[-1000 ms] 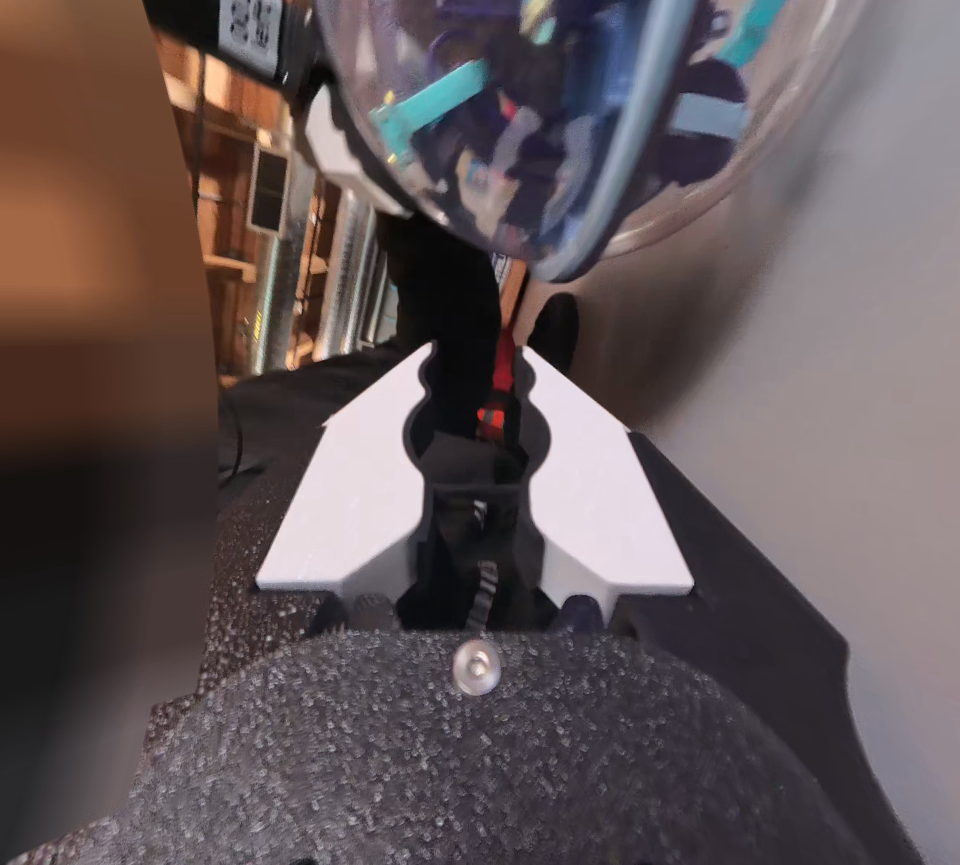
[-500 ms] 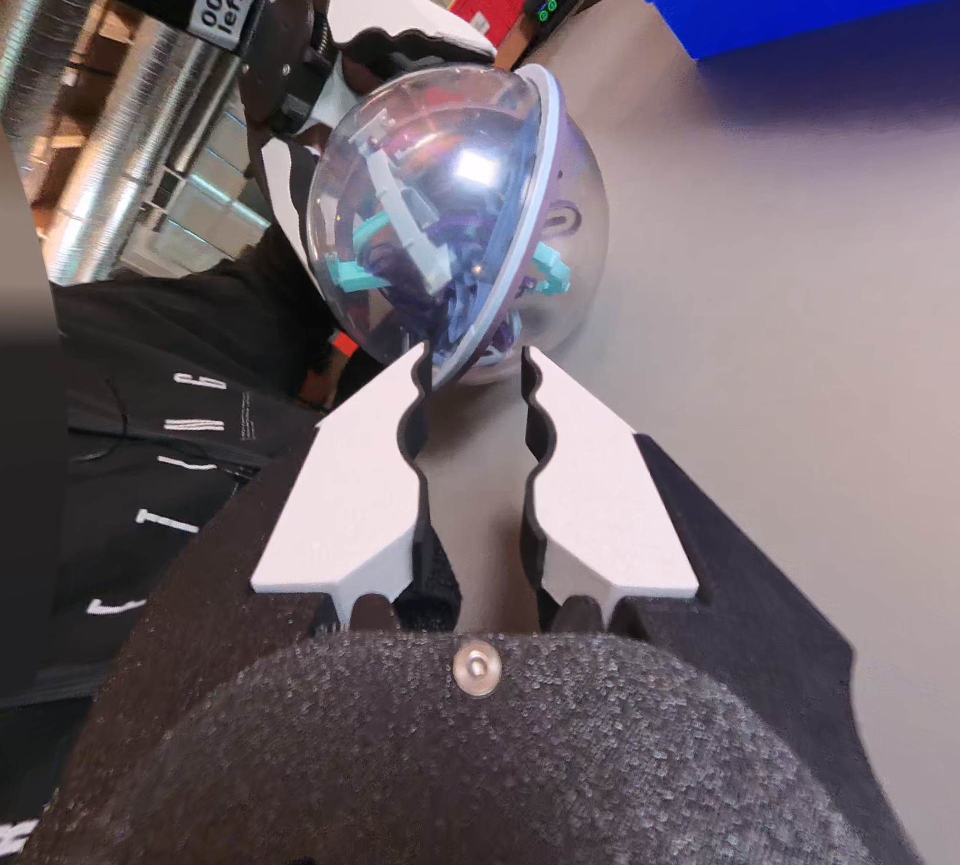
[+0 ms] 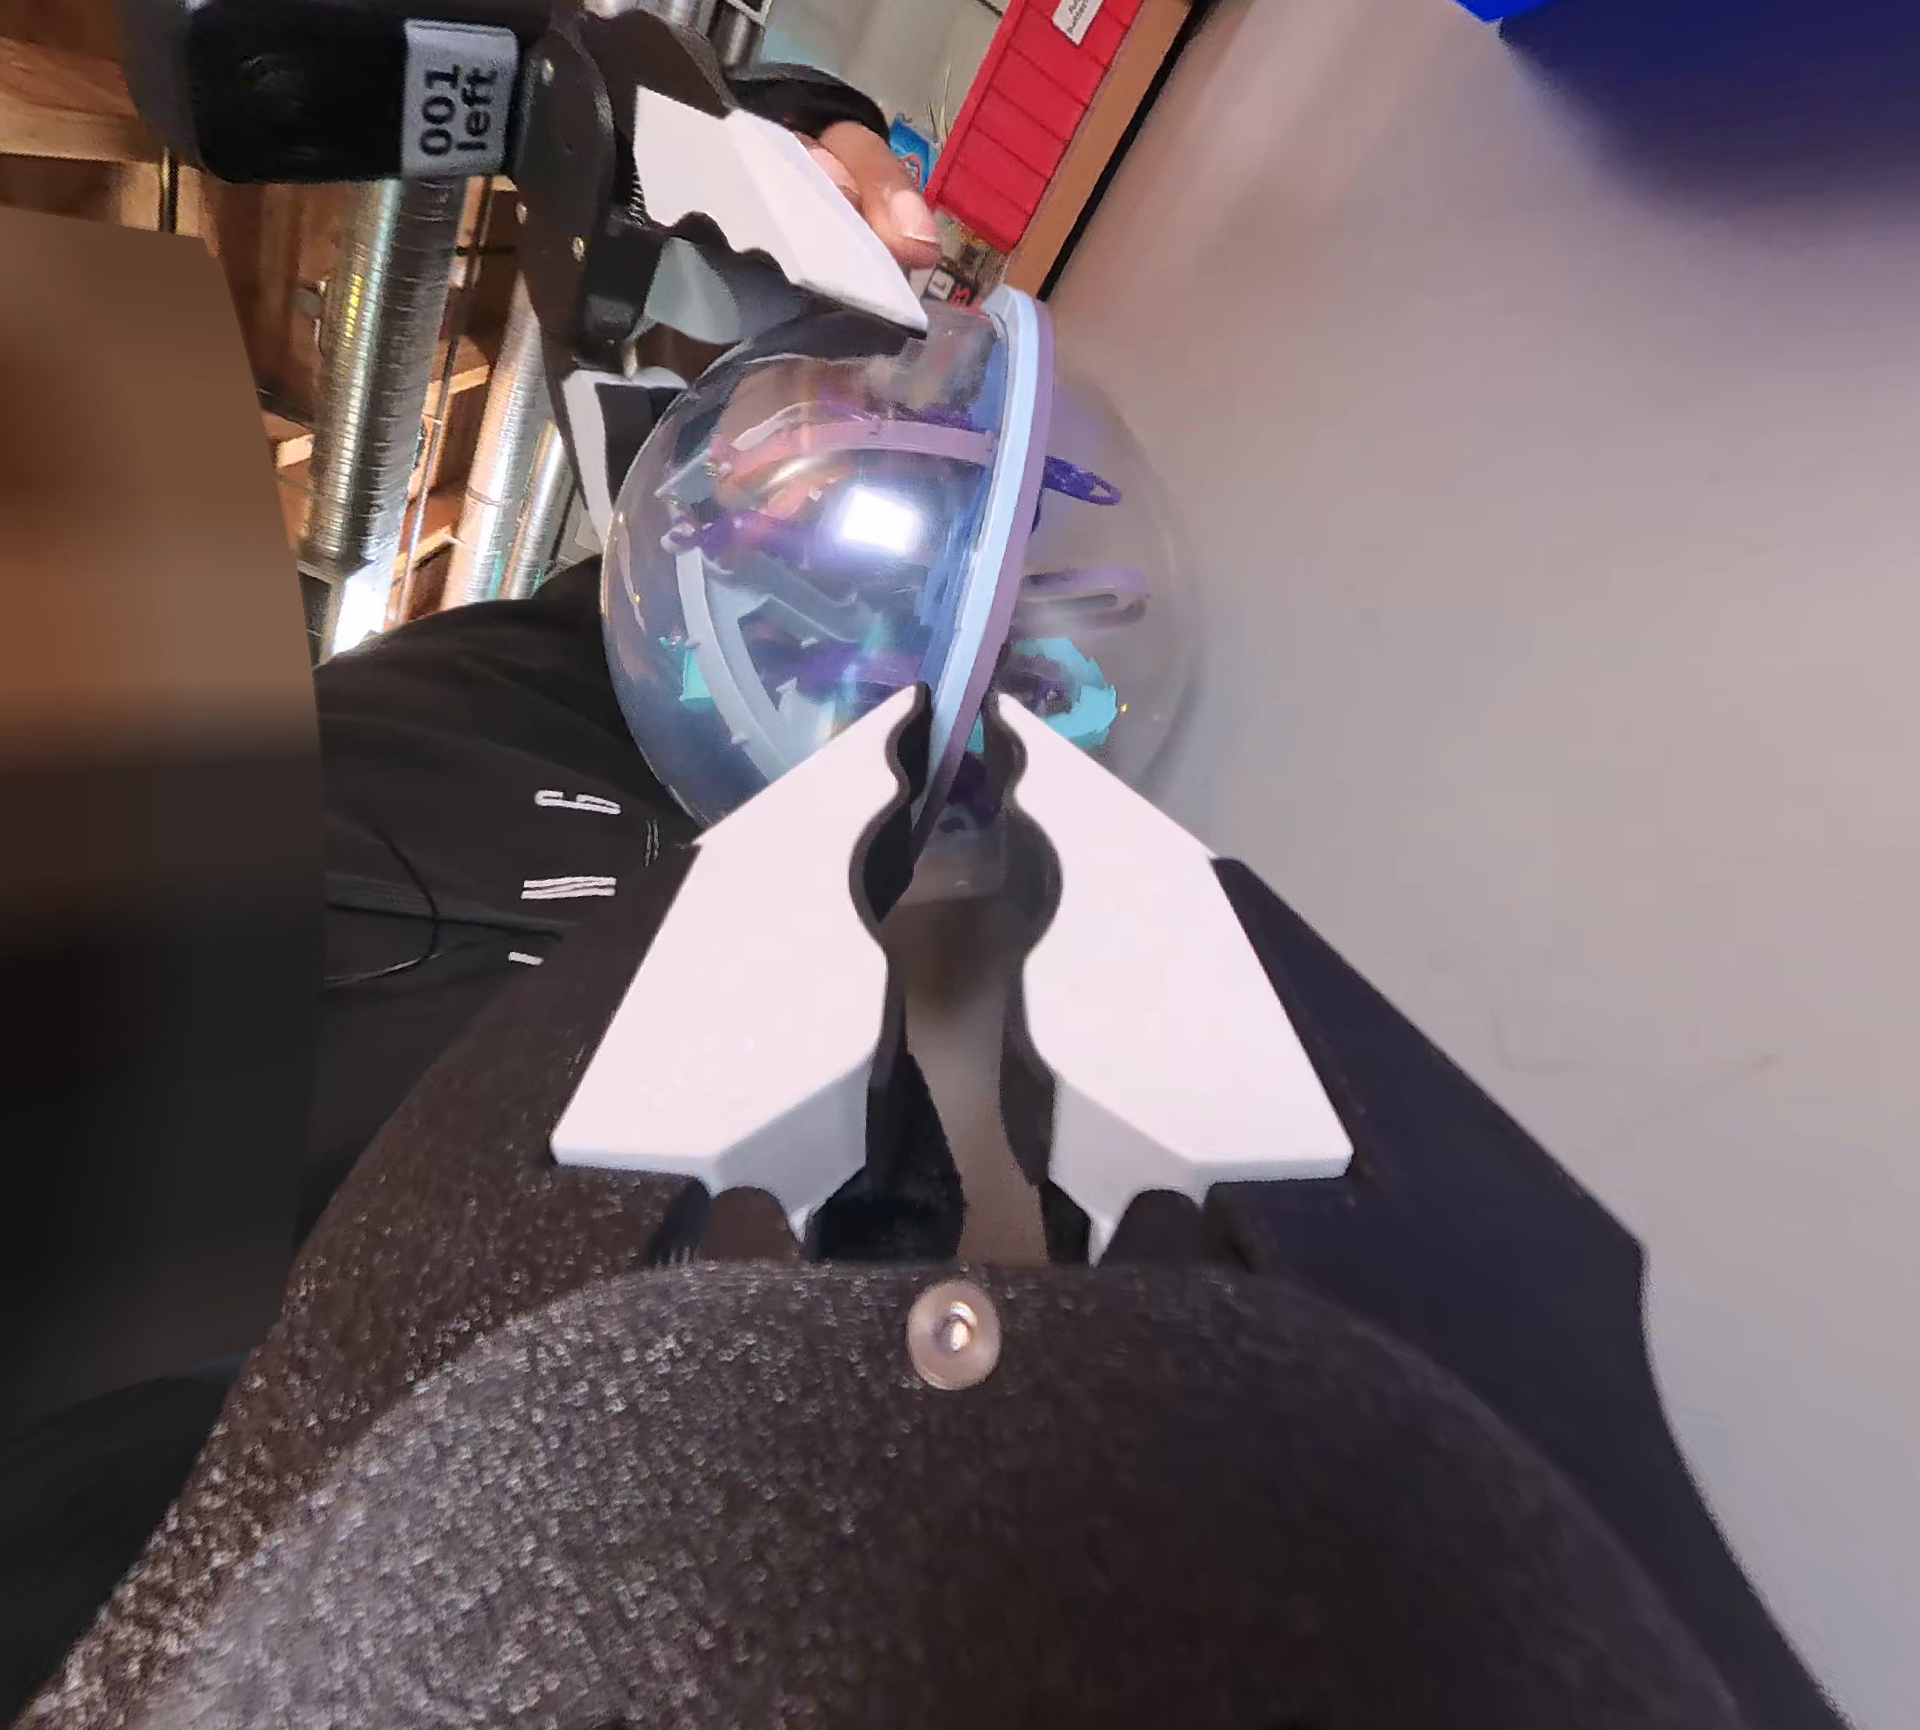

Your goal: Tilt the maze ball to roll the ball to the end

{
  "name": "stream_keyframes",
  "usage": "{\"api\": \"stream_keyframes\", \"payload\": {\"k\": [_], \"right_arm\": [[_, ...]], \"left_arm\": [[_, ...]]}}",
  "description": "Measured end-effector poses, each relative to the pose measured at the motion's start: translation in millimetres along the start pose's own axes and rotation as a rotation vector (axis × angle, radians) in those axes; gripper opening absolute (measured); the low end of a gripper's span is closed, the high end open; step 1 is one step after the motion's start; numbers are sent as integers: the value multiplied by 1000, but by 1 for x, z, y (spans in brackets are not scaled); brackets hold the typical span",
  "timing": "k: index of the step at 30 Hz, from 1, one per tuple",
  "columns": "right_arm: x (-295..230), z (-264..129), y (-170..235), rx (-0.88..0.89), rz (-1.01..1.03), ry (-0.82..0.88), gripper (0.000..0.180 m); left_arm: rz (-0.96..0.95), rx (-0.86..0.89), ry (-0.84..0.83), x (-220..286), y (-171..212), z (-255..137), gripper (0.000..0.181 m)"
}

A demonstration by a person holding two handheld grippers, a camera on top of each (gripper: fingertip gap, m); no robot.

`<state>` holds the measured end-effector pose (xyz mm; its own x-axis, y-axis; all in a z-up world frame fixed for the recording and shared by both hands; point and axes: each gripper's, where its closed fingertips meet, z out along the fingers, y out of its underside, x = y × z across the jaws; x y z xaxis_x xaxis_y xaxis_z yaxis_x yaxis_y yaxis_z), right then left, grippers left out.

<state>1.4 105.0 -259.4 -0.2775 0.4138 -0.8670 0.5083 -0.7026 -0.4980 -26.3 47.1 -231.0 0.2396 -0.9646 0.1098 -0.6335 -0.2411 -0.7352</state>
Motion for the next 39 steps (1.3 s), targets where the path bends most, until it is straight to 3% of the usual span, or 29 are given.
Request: {"api": "stream_keyframes", "payload": {"k": [12, 20, 27, 31, 34, 39], "right_arm": [[4, -2, 10, -13, 65, -8, 6], [12, -5, 8, 43, 134, 14, 6], [18, -6, 4, 100, 171, 50, 5], [22, -6, 7, 120, 181, 82, 5], [20, -6, 10, 114, 170, 89, 5], [12, 0, 30, -9, 105, 90, 5]], "left_arm": [[6, -9, -36, 3, -5, 0, 138], [-181, 152, -313, -3, -8, -17, 125], [-363, 336, -576, 1, -6, -20, 123], [-367, 342, -673, 5, -7, -12, 129], [-334, 290, -683, 5, -3, -5, 137], [-204, 232, -536, 13, 1, -8, 137]]}}
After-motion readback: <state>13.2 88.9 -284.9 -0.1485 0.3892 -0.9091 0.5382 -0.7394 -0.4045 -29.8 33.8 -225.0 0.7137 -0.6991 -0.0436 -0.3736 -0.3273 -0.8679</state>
